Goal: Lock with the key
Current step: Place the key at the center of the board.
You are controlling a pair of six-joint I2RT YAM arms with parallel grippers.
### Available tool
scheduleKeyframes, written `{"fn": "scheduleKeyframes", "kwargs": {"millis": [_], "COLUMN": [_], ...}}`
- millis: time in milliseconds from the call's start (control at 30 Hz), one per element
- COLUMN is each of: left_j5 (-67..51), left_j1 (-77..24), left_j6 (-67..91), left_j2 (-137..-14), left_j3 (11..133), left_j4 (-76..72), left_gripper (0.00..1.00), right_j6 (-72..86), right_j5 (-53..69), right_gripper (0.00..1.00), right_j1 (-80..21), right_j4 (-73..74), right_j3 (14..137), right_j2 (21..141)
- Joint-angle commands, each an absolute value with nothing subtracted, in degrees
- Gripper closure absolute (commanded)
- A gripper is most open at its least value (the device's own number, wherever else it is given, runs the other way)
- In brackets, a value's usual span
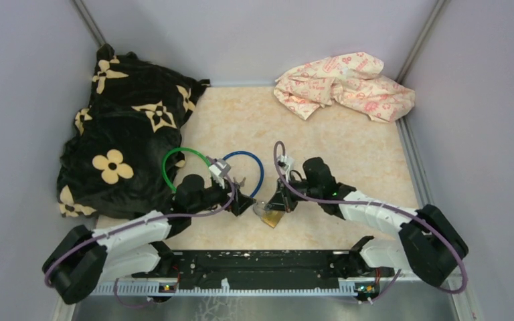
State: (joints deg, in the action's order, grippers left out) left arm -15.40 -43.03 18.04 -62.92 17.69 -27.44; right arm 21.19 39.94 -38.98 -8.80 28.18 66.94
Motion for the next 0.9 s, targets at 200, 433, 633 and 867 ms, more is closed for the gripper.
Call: {"fn": "scheduleKeyframes", "kwargs": {"millis": [200,433,633,867], "left_j5": [-10.0,-12.0,-14.2,-15.2], "left_j1": [-29.5,-21.7,-21.1,-20.5], "left_j6": [23.9,25.7,26.3,26.3], "left_j2": [-46.0,-38.9,-38.5,-37.9], "left_j3": [8.5,6.4,6.0,5.7], "left_j4": [-32.5,-35.1,-36.1,-37.2], "left_gripper": [0.01,0.01,0.01,0.01], "right_j6": [20.0,20.1,19.5,15.0], "right_j5": [33.4,31.5,30.3,19.4], "right_gripper": [1.0,1.0,0.92,0.34], "right_j1": [-40.3,-41.0,-41.2,-41.2], "right_j4": [-18.7,-18.9,-16.5,0.9], "right_j3": [34.8,35.6,38.7,44.2], "right_j2": [80.6,87.0,89.4,78.9]}}
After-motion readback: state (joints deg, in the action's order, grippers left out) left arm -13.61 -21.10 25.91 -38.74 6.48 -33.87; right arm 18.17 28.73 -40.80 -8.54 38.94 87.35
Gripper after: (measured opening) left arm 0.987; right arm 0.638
